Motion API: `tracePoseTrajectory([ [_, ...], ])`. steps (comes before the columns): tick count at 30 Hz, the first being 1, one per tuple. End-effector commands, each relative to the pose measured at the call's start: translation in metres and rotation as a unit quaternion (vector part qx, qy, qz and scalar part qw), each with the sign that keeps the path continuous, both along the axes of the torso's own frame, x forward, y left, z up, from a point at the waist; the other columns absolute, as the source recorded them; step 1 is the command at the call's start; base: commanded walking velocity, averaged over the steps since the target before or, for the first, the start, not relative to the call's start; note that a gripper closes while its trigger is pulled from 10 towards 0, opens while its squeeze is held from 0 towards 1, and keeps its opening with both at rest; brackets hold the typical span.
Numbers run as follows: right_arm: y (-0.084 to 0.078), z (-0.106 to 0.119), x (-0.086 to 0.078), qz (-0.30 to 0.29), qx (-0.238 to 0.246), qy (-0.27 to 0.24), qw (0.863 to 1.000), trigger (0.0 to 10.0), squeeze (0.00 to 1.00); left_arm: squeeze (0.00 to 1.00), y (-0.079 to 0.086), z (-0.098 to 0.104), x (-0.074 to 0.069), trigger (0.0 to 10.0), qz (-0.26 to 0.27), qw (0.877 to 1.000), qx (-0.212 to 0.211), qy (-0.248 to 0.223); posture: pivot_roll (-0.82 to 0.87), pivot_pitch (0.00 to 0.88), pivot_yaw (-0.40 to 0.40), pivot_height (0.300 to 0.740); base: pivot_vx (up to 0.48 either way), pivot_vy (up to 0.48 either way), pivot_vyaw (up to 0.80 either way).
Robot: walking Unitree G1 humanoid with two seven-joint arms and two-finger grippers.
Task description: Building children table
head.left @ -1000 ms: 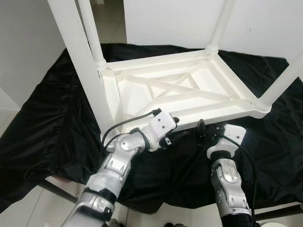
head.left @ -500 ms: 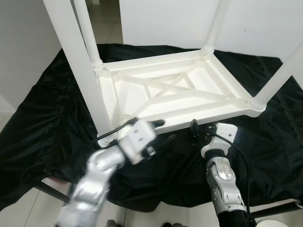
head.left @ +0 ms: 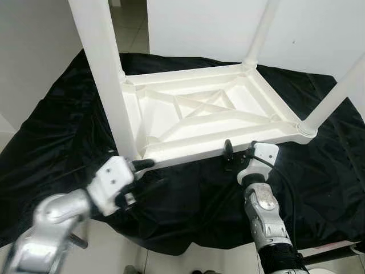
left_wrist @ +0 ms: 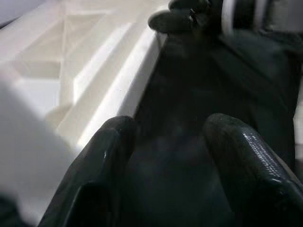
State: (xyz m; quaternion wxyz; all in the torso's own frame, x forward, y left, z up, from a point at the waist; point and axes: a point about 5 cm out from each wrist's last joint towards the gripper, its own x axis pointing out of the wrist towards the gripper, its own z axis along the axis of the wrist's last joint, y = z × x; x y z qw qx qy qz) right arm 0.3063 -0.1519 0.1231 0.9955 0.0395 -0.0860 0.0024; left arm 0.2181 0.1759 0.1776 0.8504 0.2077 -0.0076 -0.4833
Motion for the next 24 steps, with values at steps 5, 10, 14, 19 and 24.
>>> tracePoseTrajectory([
  [5, 0.002, -0.004, 0.000, 0.002, 0.005, 0.003, 1.000, 10.0, 0.00, 0.00, 0.032, 0.002, -0.004, 10.0, -0.005, 0.998, 0.044, 0.040, 0.10, 0.073, -0.049, 0.740, 0.000, 0.000, 0.00],
  [10, 0.003, -0.006, -0.001, 0.002, 0.005, 0.004, 1.000, 10.0, 0.00, 0.00, 0.064, 0.011, 0.014, 10.0, 0.089, 0.995, 0.046, 0.011, 0.09, 0.074, -0.037, 0.740, 0.000, 0.000, 0.00],
  [14, 0.001, -0.006, -0.002, -0.002, 0.006, 0.003, 1.000, 10.0, 0.00, 0.00, 0.067, 0.013, 0.027, 10.0, 0.150, 0.988, 0.024, -0.018, 0.09, 0.072, -0.037, 0.740, 0.000, 0.000, 0.00],
  [19, 0.002, -0.007, -0.002, -0.002, 0.008, 0.002, 1.000, 10.0, 0.00, 0.00, 0.081, 0.023, 0.047, 10.0, 0.236, 0.969, 0.010, -0.076, 0.09, 0.072, -0.040, 0.740, 0.000, 0.000, 0.00],
  [24, 0.004, -0.007, -0.002, -0.001, 0.009, 0.002, 1.000, 10.0, 0.00, 0.00, 0.091, 0.030, 0.060, 10.0, 0.297, 0.949, -0.002, -0.107, 0.08, 0.072, -0.039, 0.740, 0.000, 0.000, 0.00],
])
